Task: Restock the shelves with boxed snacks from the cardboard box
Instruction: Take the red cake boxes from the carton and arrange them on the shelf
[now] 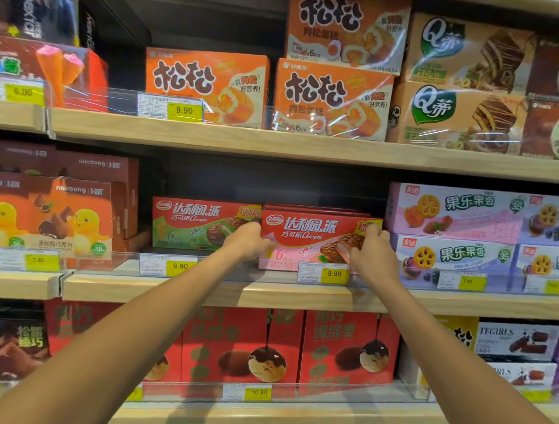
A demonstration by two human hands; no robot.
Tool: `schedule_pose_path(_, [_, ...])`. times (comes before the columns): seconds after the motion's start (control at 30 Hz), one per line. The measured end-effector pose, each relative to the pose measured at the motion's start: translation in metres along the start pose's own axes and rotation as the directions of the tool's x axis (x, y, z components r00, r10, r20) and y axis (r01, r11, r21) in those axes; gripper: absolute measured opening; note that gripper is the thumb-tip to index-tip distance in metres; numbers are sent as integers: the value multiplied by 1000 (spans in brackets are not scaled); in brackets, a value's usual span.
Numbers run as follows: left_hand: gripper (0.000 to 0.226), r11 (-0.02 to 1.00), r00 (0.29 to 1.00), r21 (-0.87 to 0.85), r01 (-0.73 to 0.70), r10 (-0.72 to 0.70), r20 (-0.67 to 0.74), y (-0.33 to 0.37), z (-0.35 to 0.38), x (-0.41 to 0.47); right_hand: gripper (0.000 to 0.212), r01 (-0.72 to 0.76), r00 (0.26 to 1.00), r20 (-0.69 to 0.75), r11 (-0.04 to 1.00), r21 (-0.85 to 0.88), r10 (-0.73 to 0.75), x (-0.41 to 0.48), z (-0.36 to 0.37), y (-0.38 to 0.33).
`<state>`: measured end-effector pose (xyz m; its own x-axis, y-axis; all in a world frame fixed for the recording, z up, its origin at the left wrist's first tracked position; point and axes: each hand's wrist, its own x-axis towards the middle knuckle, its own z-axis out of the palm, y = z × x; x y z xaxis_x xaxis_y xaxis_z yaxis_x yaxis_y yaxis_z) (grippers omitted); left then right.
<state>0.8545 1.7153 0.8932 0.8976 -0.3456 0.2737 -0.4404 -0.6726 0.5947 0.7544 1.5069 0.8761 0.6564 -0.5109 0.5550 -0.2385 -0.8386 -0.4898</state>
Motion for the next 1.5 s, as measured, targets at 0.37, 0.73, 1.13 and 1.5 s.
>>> schedule_pose_path(0.37, [45, 943, 983, 278, 182, -182, -26, 4, 4, 27, 59, -38, 972, 224, 989, -144, 70, 28, 11, 2])
schedule_pose_path(0.73, [43, 949, 984, 262, 176, -172, -36, 8, 6, 26, 56, 42, 956, 290, 999, -24, -33, 28, 10, 8])
schedule_pose_path(1.13, [37, 953, 959, 298, -62, 139, -245, -3, 4, -62, 22, 452, 878, 78, 873, 183, -472, -46, 10, -24])
schedule_pose_path(1.5, [32, 914, 878, 63, -401, 404, -257, -133, 56, -187, 26, 563, 772, 86, 741, 366, -630, -186, 66, -43])
